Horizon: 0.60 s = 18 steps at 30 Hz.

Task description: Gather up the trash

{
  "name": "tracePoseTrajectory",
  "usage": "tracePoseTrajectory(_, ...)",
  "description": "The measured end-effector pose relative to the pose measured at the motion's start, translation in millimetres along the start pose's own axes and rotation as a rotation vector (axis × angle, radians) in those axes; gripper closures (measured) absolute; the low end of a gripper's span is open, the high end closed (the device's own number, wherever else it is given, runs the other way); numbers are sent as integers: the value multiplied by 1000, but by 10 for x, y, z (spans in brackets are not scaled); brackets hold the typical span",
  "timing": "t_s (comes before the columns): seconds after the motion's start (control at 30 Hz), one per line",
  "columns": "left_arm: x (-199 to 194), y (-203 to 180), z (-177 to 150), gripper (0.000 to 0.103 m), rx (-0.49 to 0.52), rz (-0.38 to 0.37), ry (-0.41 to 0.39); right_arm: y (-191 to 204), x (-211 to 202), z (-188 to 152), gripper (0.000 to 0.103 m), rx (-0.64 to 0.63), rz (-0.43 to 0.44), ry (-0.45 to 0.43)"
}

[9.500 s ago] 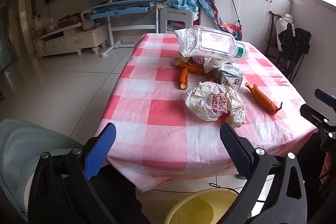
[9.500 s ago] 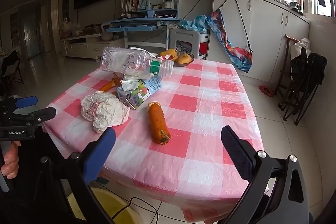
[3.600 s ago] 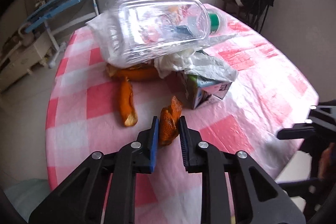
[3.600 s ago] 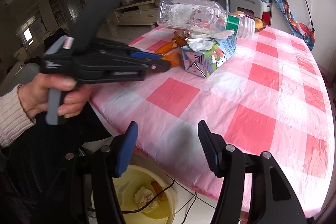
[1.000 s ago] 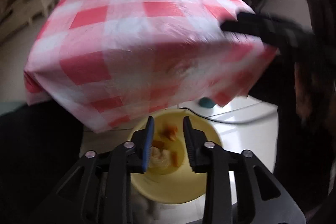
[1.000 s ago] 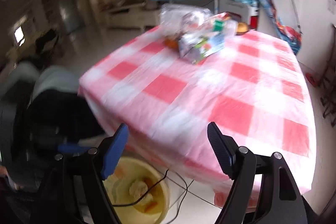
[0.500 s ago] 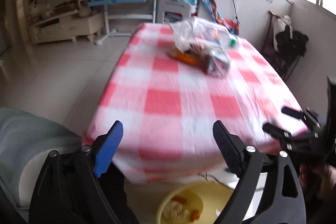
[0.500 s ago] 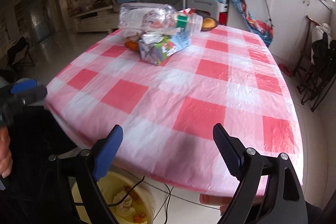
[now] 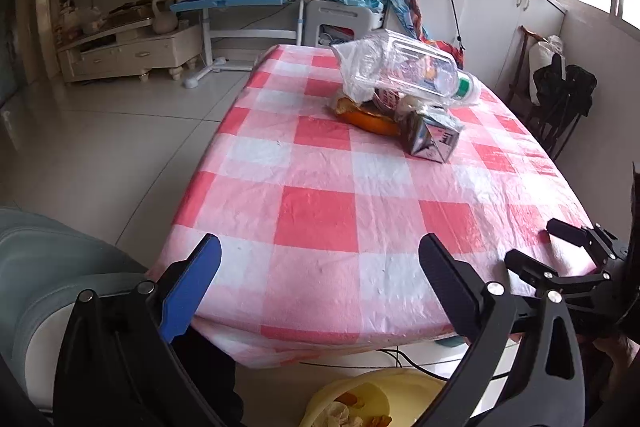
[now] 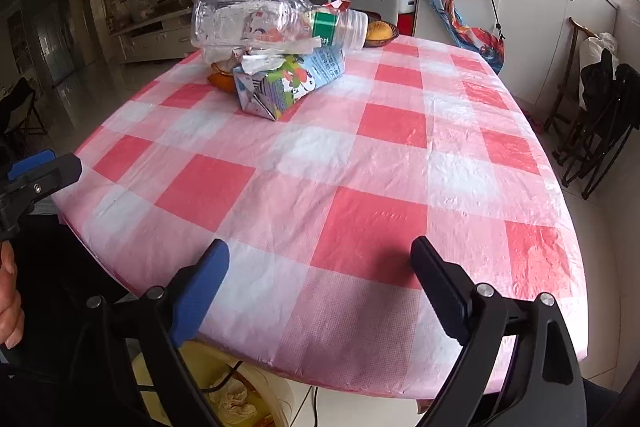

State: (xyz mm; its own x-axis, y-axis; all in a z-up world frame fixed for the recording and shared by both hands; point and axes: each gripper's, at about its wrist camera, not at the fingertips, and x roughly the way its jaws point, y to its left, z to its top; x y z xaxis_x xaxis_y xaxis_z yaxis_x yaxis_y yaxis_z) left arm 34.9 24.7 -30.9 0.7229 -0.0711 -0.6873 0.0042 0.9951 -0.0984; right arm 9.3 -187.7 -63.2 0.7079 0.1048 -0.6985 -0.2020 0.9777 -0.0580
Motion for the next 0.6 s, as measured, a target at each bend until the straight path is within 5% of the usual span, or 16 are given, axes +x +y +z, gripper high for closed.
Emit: tracePoseTrajectory(0.6, 105, -37, -46, 7, 5, 16, 34, 0, -12, -32, 9, 3, -9, -5)
